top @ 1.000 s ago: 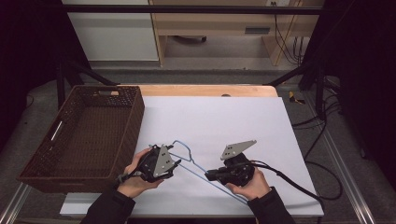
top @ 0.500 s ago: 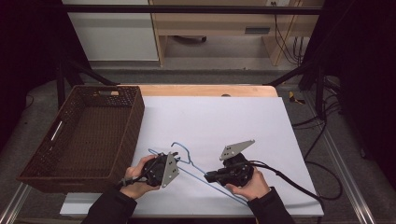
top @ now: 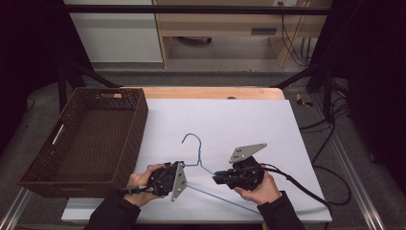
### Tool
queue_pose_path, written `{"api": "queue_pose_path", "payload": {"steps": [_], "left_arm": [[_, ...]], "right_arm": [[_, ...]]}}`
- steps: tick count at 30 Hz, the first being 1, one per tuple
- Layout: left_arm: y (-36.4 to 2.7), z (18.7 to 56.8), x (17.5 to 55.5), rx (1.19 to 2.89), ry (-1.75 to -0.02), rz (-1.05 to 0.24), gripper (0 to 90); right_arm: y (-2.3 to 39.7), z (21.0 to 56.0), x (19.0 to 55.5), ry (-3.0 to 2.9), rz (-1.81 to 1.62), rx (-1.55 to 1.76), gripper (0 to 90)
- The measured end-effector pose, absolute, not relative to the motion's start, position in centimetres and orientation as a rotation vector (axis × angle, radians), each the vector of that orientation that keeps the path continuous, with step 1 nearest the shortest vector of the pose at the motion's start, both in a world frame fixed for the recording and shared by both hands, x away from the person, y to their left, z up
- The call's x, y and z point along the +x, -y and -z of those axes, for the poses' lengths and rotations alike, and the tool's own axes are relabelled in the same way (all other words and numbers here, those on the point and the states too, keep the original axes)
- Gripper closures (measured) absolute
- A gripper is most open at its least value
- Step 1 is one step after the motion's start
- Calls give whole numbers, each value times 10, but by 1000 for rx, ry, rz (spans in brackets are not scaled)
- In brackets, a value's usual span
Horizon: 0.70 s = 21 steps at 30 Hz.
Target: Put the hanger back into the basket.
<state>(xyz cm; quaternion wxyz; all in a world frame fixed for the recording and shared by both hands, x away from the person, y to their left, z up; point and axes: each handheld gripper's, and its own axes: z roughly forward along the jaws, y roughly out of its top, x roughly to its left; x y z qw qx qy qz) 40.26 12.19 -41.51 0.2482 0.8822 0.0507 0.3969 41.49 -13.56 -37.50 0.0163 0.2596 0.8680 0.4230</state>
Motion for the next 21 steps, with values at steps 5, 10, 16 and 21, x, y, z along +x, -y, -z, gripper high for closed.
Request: {"api": "queue_pose_path", "payload": {"steps": [5,10,16,21], "left_arm": [[-120,413,402,2423,-171,-1071,867],[-118,408,402,2440,-274,-1053,868],[-117,405,404,2468,-366,-1021,867],[-116,402,406,2480,-467,-968,868]], "right_arm": [[144,370,415,-2635,-1321,821,723],[169,361,415,-2473,-1354,865,576],[199,358,418,-2256,-1356,958,412],[216,362,422,-2138,-1351,1014,283]]}}
